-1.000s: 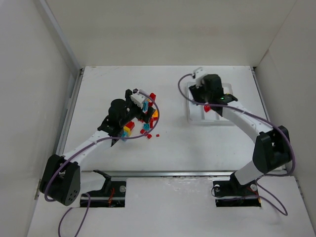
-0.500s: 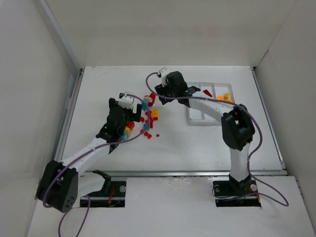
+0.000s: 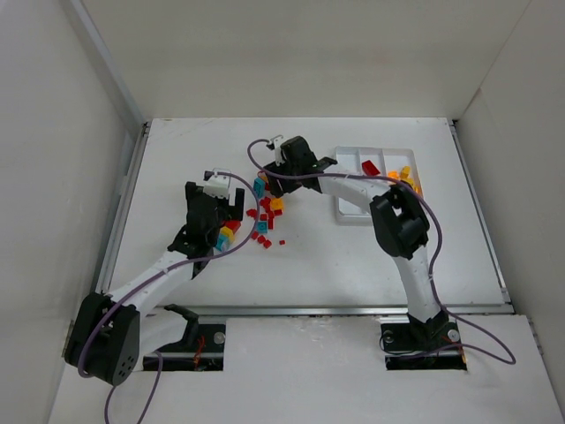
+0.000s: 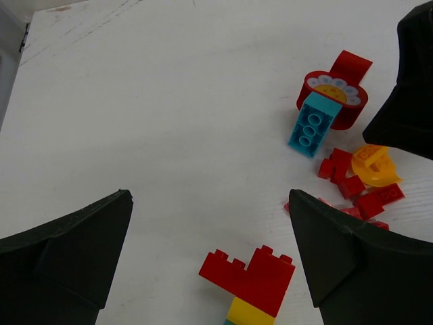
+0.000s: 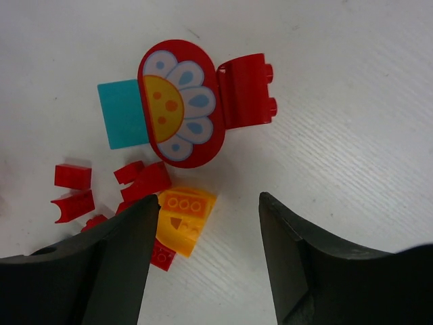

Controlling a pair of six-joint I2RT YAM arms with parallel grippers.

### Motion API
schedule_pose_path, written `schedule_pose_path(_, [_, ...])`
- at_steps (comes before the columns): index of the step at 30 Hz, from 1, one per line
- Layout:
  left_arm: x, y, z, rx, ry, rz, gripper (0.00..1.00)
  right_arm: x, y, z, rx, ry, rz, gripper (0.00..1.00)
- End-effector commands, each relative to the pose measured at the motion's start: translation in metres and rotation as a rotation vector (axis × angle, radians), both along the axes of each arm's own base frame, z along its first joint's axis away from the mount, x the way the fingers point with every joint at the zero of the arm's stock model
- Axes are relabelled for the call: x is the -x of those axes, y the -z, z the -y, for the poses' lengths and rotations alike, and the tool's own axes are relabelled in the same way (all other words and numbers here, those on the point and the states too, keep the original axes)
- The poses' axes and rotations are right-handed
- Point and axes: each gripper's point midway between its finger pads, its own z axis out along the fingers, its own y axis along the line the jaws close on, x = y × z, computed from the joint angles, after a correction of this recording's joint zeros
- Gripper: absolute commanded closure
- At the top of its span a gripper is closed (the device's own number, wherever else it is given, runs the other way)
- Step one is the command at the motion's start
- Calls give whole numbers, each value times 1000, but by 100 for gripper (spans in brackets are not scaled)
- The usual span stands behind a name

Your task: Sort the legos into containers by color

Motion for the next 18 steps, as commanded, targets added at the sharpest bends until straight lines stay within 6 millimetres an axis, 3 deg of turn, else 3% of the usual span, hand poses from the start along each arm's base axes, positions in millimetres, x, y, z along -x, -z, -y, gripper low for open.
schedule_pose_path(1, [-1, -14, 5, 52, 13, 44, 0, 18, 3, -10, -9, -38, -38, 35])
schedule_pose_path(5, [0, -14, 6, 54, 22, 43, 0, 29, 14, -4, -3, -48, -64, 38])
schedule_pose_path(12, [1, -11, 9, 66, 37, 40, 0, 43, 23, -15, -15, -94, -89, 39])
schedule_pose_path(18, [1, -11, 9, 66, 37, 40, 0, 30, 23, -25, -26, -88, -64, 39])
